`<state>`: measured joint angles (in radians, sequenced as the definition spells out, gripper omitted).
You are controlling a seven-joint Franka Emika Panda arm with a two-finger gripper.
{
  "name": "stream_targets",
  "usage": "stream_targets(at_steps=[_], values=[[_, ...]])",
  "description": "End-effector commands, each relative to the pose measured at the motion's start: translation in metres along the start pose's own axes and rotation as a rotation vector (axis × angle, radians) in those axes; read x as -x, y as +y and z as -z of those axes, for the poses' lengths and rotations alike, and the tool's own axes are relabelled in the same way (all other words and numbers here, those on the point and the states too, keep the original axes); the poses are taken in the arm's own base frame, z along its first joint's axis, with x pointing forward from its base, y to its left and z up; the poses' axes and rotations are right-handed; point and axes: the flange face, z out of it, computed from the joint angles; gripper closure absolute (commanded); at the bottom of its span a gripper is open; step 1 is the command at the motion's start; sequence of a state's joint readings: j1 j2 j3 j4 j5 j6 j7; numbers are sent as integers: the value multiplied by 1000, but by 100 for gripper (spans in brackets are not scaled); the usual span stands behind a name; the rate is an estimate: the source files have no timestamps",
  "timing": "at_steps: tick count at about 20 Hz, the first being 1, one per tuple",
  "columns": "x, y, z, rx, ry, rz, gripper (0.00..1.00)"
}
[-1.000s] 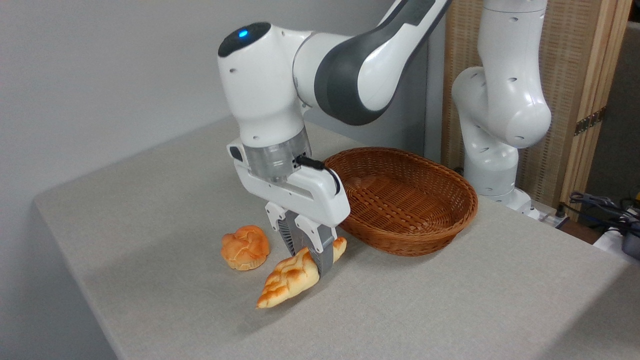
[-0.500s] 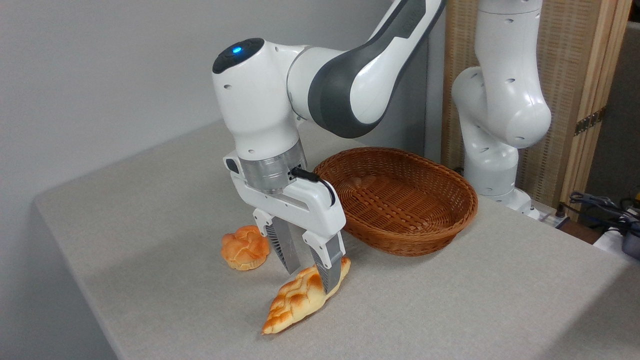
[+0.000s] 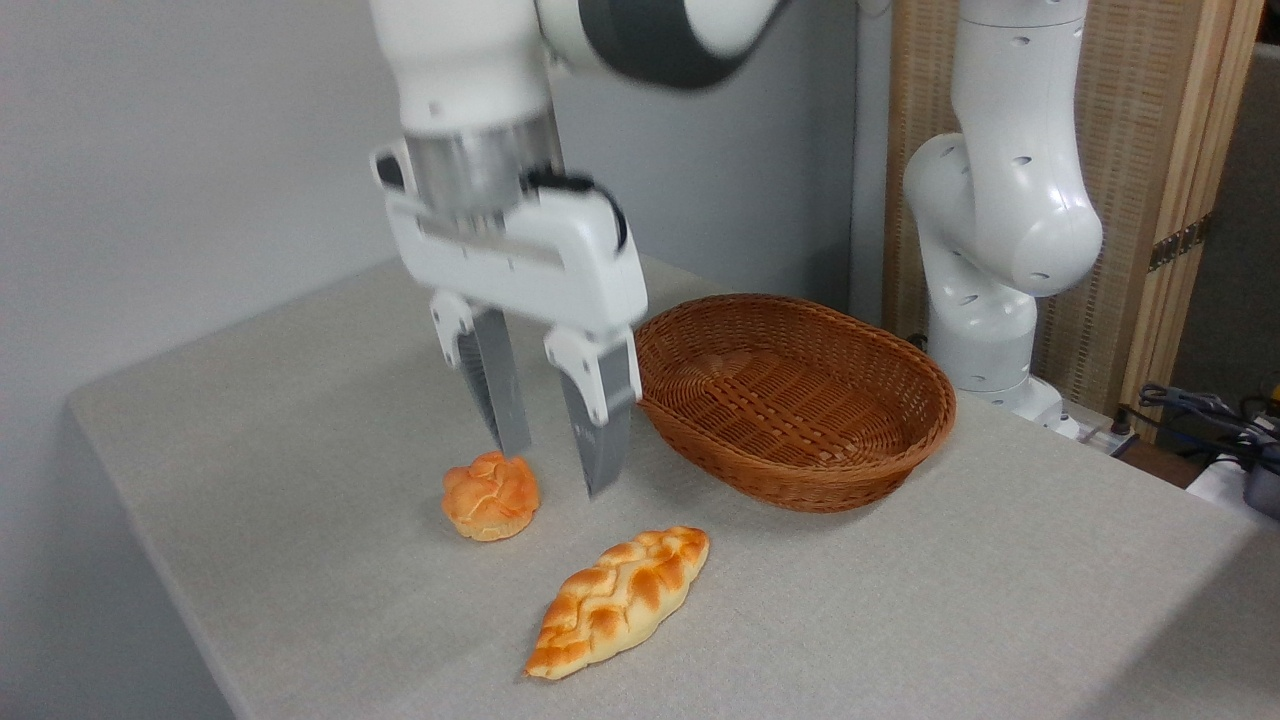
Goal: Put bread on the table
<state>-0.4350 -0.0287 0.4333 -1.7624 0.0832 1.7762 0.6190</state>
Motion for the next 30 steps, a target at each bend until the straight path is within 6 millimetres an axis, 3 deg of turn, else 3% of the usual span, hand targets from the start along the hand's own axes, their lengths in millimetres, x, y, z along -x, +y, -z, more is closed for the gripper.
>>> stream_targets(at_steps=[1, 4, 5, 9, 18, 30], values=[[2, 7, 55, 65, 3, -49, 0], [-8, 24, 76, 100, 66, -72, 0], [-15, 36, 77, 96, 62, -97, 0], [-22, 46, 62, 113, 34, -121, 0], [-3, 21, 66, 103, 44, -113, 0], [-17, 34, 63, 83, 38, -176, 0]])
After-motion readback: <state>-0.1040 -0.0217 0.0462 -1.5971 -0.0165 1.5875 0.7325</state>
